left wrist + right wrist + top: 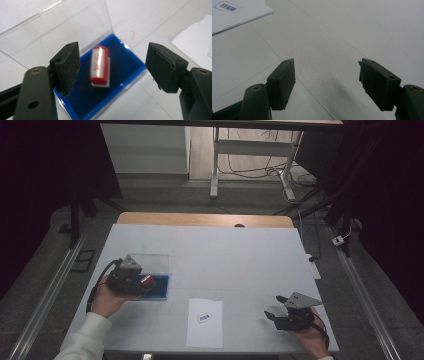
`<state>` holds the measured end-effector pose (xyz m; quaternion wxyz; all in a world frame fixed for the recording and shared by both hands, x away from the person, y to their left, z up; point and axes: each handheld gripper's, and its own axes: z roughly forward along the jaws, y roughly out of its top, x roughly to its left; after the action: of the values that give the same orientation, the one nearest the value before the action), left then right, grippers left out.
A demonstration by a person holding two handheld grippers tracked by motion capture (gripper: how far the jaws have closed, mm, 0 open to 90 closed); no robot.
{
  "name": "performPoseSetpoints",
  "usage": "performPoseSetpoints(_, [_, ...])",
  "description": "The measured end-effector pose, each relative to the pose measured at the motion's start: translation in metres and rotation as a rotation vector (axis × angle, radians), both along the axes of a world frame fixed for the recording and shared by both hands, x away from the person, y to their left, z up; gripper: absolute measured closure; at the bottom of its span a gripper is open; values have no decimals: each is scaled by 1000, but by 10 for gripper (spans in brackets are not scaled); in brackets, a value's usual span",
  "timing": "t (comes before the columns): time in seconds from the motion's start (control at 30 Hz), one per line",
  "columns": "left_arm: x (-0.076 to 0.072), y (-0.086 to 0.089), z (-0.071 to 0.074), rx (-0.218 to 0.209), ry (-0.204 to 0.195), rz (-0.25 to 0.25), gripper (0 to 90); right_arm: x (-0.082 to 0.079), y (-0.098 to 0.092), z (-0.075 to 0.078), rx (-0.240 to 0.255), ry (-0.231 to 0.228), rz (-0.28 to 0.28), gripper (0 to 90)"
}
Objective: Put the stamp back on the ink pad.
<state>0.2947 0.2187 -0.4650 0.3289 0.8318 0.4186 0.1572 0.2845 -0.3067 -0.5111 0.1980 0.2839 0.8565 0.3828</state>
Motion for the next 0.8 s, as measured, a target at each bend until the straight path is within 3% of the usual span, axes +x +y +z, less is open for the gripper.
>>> performPoseSetpoints(0.17, [-28,0,-11,-65,-32,-6,273,0,1,0,-3,0,1,287])
performPoseSetpoints(0.37, [-51,1,-27,-104,-42,-11,274,-1,3,0,-3,-1,3,287])
performPoseSetpoints(0.8, [-67,-10,-45,-132,-27,-64,274,-2,2,0,-2,-8,-1,286])
